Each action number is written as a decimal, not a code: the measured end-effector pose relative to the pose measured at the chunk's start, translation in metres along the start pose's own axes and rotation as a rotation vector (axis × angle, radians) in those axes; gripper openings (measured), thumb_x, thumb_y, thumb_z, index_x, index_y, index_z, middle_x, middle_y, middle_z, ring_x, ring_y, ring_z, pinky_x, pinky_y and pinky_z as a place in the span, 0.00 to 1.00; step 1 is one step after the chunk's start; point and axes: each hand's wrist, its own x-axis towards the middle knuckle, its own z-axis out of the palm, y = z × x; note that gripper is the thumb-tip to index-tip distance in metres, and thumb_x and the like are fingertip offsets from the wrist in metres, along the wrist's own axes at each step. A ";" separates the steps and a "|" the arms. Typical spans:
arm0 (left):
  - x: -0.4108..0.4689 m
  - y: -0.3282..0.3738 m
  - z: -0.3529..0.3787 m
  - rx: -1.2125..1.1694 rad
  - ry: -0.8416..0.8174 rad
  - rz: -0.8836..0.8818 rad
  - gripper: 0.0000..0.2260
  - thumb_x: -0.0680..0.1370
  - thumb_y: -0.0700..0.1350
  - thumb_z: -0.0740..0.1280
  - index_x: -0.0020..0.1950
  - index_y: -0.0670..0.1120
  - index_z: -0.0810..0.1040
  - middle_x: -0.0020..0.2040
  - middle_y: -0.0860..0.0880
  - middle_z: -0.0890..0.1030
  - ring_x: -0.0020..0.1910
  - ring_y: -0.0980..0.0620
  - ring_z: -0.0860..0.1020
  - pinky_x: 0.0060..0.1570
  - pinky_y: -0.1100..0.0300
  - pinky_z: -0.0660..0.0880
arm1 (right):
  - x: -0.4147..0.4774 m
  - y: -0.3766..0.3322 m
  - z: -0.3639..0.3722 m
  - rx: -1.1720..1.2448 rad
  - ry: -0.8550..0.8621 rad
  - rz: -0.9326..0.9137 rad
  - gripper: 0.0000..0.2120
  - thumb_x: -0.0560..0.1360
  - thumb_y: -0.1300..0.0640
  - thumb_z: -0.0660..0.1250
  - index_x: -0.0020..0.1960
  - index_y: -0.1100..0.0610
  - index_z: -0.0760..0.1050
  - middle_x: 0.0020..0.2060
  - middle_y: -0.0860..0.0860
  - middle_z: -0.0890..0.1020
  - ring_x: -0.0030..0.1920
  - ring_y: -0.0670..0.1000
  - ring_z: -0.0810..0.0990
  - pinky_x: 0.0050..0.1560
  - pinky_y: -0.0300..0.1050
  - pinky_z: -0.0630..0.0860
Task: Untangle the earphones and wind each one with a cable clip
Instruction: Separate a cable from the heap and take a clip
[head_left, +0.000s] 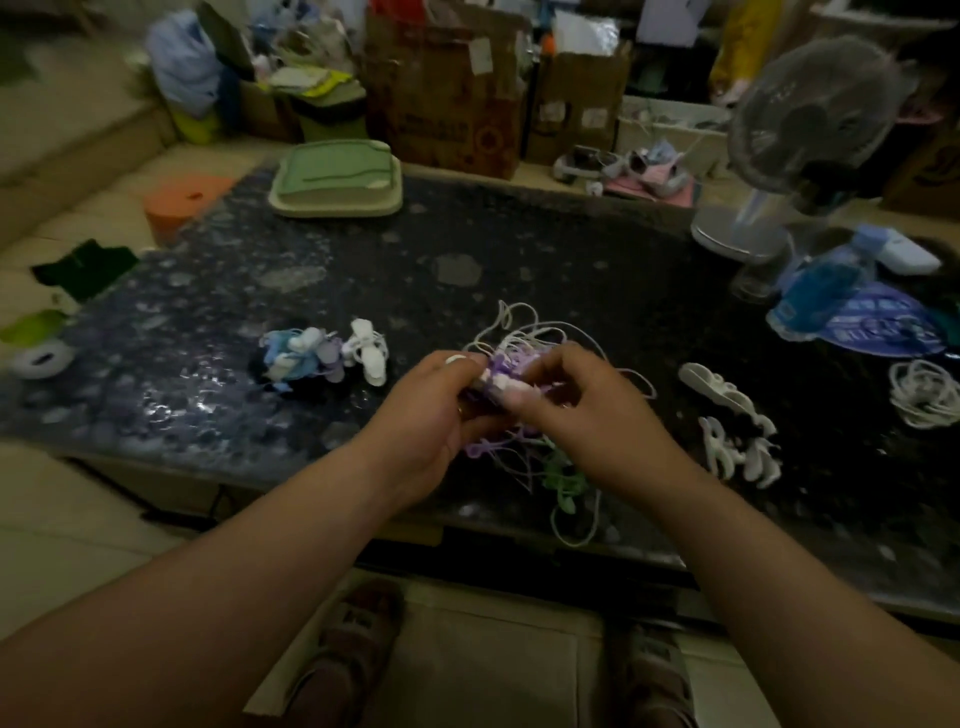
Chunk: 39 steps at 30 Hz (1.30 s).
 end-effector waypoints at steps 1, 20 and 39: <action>-0.001 0.002 -0.007 -0.026 0.023 -0.009 0.08 0.85 0.40 0.62 0.61 0.38 0.75 0.52 0.37 0.84 0.48 0.44 0.86 0.43 0.51 0.83 | 0.002 -0.001 0.009 -0.084 -0.014 -0.032 0.09 0.77 0.41 0.73 0.51 0.43 0.78 0.51 0.42 0.81 0.47 0.39 0.81 0.44 0.36 0.78; -0.006 0.067 -0.126 0.018 0.584 0.186 0.06 0.85 0.43 0.61 0.56 0.47 0.77 0.49 0.45 0.81 0.43 0.50 0.80 0.39 0.56 0.78 | 0.131 -0.055 0.165 -0.427 0.070 -0.058 0.14 0.78 0.40 0.68 0.52 0.50 0.80 0.49 0.50 0.81 0.47 0.51 0.80 0.48 0.51 0.79; 0.029 0.026 -0.025 0.447 0.190 0.122 0.08 0.84 0.38 0.61 0.54 0.45 0.78 0.48 0.42 0.84 0.40 0.49 0.80 0.34 0.59 0.76 | 0.041 0.009 0.006 0.024 0.370 0.177 0.04 0.83 0.54 0.66 0.53 0.49 0.80 0.47 0.46 0.84 0.48 0.47 0.84 0.48 0.49 0.83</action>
